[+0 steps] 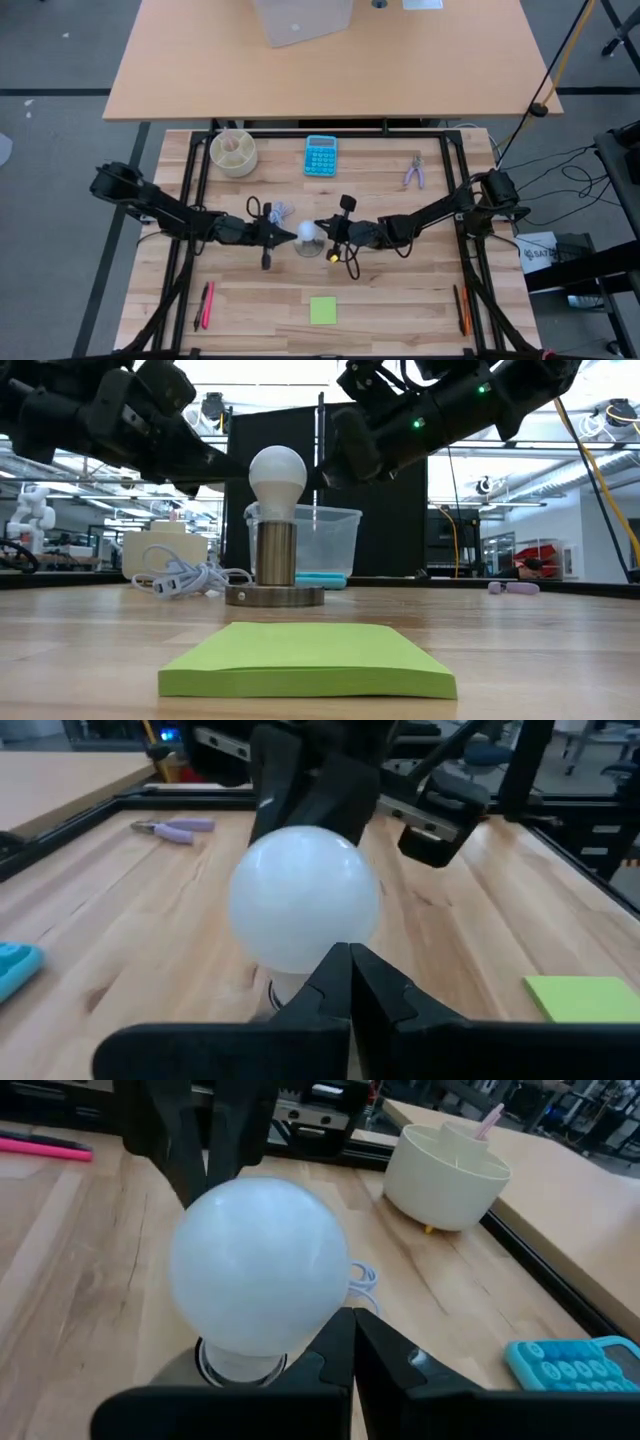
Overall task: Screw lightbulb
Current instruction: Insert the lightbulb into the lamp
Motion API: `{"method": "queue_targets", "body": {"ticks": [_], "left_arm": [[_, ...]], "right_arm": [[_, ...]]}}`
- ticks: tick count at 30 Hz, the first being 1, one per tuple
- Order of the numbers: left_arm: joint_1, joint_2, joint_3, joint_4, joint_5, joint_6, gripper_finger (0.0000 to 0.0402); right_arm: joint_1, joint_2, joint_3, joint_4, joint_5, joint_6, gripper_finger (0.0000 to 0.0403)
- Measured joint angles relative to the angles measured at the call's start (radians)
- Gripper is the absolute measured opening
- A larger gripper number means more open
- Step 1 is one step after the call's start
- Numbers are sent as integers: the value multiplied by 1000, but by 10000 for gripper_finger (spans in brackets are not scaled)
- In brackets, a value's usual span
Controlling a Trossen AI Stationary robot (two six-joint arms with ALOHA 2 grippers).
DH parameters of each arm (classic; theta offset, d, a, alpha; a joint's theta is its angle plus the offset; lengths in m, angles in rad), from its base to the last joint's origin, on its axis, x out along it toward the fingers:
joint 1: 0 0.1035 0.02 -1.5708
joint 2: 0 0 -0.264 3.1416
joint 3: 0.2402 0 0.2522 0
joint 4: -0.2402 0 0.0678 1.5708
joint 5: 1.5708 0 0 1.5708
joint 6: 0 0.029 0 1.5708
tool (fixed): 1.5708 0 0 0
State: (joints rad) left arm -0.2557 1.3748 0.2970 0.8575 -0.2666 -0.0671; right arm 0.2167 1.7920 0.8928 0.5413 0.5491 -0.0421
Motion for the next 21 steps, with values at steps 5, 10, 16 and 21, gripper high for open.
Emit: {"method": "queue_targets", "body": {"ticks": [5, 10, 16, 21], "left_arm": [[17, 7, 0, -9, -51, -32, 0], [31, 7, -1, -14, -193, -80, 0], [30, 8, 0, -59, -263, -104, 0], [25, 7, 0, -110, -314, -116, 0]], "right_arm": [[13, -1, 0, -22, 20, -21, 0], [24, -2, -1, -59, -51, -26, 0], [23, -1, 0, -67, -116, -26, 0], [24, -1, 0, -67, -107, -20, 0]]}}
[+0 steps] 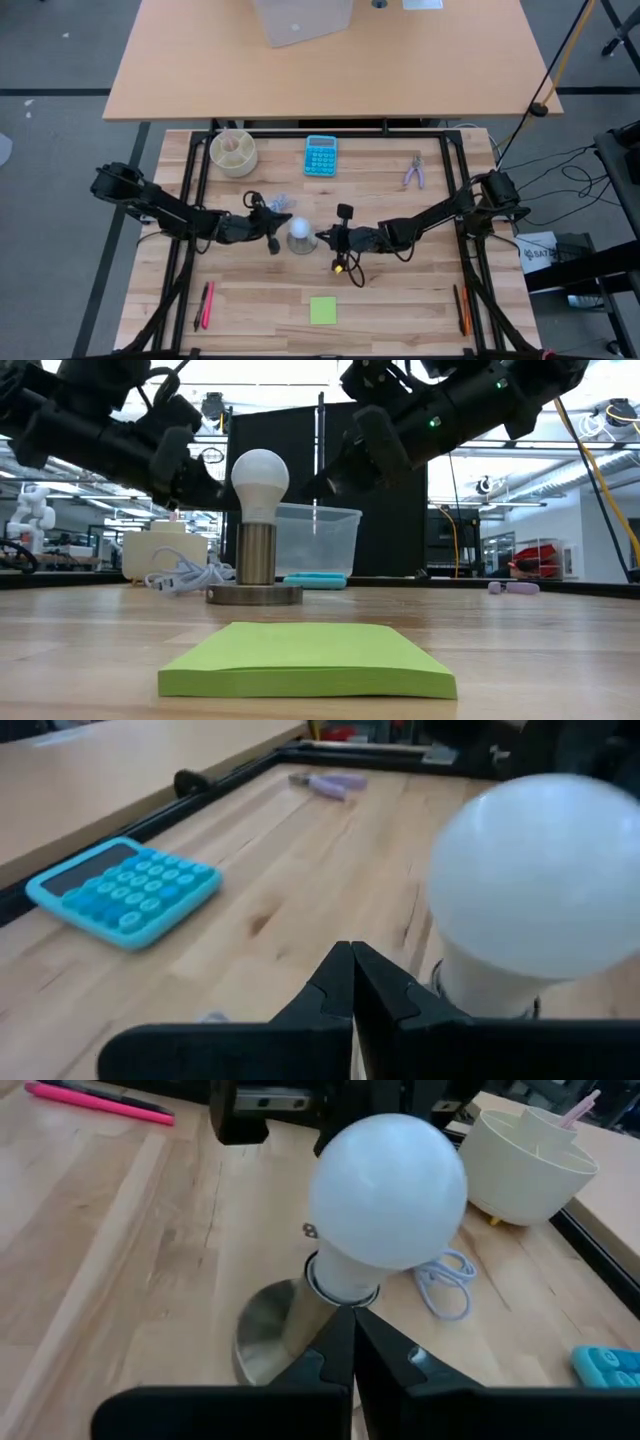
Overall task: Screw lightbulb
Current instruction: Insert the lightbulb into the lamp
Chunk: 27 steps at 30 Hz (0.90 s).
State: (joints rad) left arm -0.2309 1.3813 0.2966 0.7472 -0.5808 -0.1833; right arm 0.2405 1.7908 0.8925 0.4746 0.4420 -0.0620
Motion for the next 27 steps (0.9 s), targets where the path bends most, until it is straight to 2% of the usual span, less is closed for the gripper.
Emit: {"method": "queue_targets", "body": {"ticks": [4, 8, 10, 14, 17, 21, 27], "left_arm": [[-26, -40, 0, 65, 12, 29, 0], [-66, -116, 0, 38, 12, 94, 0], [-89, -144, 0, 23, 35, 127, 0], [-104, -150, 0, 11, 163, 166, 0], [-97, -145, 0, 11, 215, 166, 0], [-75, -126, 0, -15, 238, 140, 0], [-49, -96, 0, -54, 240, 108, 0]], "right_arm": [[-9, 0, 0, 0, 80, 23, 0], [-19, 0, 0, 16, 141, 46, 0], [-25, 0, 0, 42, 145, 49, 0], [-26, 1, 0, 99, 152, 27, 0], [-26, 1, 0, 133, 154, 5, 0], [-38, 1, 1, 167, 104, -6, 0], [-60, 1, 1, 161, 102, 27, 0]]}}
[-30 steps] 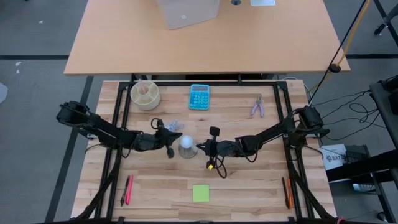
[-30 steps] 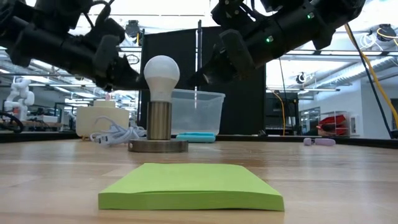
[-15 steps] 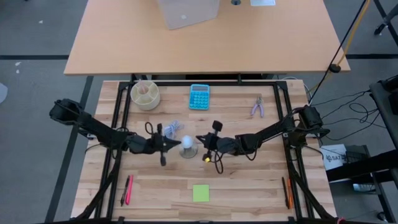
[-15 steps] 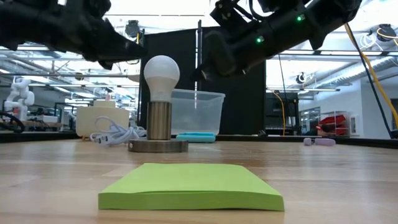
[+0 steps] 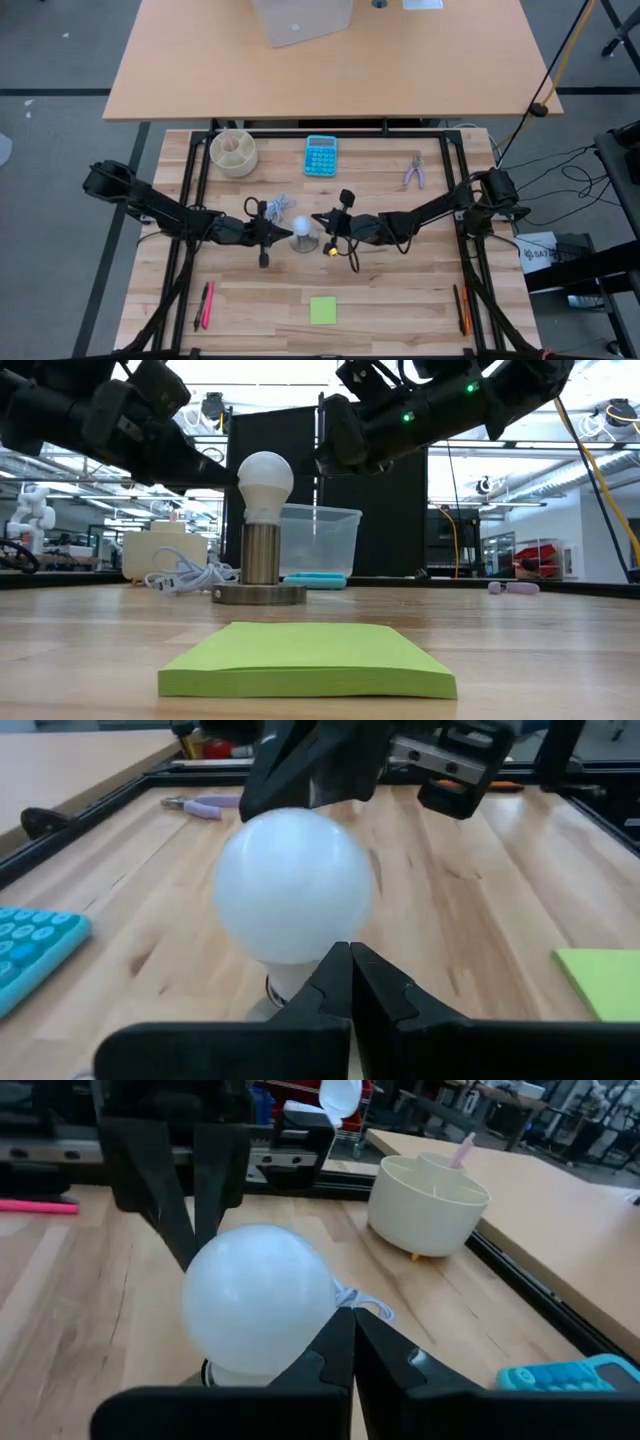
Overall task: Screw lightbulb
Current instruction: Insert the lightbulb into the lamp
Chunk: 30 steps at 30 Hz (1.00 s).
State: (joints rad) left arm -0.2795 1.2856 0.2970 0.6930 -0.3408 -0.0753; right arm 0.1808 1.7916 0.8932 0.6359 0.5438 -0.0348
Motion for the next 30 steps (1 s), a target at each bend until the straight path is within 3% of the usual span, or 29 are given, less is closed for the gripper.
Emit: {"method": "queue_targets", "body": {"ticks": [22, 30], "left_arm": [[67, 59, -1, 19, 21, -49, 0], [102, 85, -1, 28, -54, -98, 0]], "right_arm": [[-31, -2, 0, -29, -145, 24, 0], [-11, 0, 0, -58, -201, 3, 0]]}}
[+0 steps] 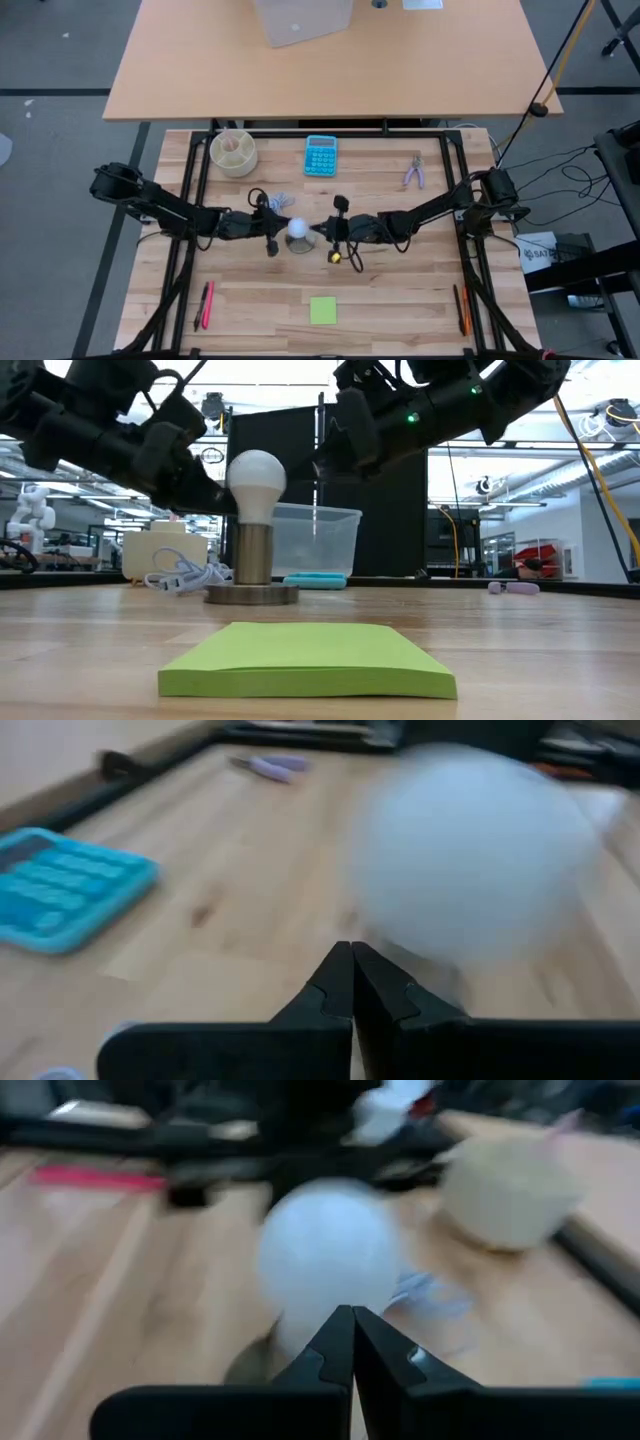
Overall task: Screw lightbulb
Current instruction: Insert the lightbulb into the lamp
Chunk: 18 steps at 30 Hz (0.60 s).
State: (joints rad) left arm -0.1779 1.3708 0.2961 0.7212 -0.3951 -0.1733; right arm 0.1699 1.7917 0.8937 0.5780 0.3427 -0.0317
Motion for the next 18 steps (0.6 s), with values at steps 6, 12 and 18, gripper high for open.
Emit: {"method": "queue_targets", "body": {"ticks": [6, 12, 18], "left_arm": [[13, 0, 1, -39, -75, -20, 0], [-14, -31, 1, -56, -157, -18, 0], [-115, -171, 1, -102, -323, 89, 0]], "right_arm": [[10, 2, -1, -38, -42, -7, 0], [3, 2, -2, -70, -8, 21, 0], [-9, 2, -2, -92, 26, 36, 0]]}}
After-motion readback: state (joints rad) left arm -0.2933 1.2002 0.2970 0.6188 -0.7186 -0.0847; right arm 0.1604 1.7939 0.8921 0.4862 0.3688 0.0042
